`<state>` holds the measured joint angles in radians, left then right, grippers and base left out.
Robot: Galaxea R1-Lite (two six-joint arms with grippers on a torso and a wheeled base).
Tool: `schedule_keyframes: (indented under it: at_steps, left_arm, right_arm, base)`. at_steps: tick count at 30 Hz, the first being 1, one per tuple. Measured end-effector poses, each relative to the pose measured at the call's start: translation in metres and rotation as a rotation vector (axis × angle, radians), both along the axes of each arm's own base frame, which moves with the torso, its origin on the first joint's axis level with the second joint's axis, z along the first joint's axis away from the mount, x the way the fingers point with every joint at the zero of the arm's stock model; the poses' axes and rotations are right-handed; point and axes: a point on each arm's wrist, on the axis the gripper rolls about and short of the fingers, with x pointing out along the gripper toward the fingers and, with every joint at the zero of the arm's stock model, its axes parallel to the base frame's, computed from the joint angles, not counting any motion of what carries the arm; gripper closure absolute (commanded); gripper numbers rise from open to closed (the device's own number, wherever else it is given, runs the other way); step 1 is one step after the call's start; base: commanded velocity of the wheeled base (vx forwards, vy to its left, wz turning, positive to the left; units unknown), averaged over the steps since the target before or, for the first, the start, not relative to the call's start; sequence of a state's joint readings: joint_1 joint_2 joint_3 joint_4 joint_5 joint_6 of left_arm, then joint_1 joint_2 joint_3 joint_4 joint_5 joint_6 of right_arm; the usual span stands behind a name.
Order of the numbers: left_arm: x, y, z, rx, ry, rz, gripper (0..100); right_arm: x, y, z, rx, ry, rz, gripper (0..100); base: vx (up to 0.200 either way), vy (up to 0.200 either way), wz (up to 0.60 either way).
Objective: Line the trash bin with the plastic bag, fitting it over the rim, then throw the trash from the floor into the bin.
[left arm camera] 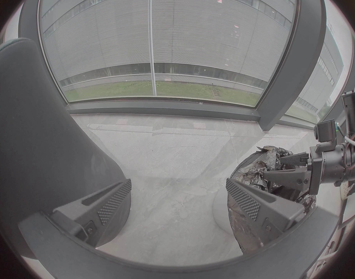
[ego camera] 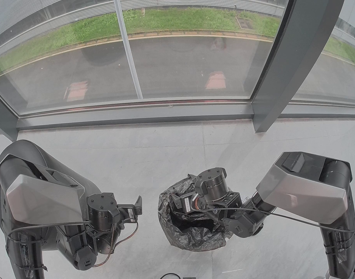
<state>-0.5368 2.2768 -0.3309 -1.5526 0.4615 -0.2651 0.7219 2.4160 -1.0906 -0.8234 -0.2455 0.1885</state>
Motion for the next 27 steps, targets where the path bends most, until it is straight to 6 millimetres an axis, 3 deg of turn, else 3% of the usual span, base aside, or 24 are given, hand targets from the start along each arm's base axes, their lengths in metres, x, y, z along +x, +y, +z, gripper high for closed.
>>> schedule_keyframes:
  at_steps: [27]
  left_arm:
    - [0.002, -0.001, -0.006, 0.007, 0.013, 0.002, 0]
  right_arm:
    - [0.015, 0.008, -0.05, -0.06, 0.062, 0.006, 0]
  base:
    - [0.0, 0.0, 0.0]
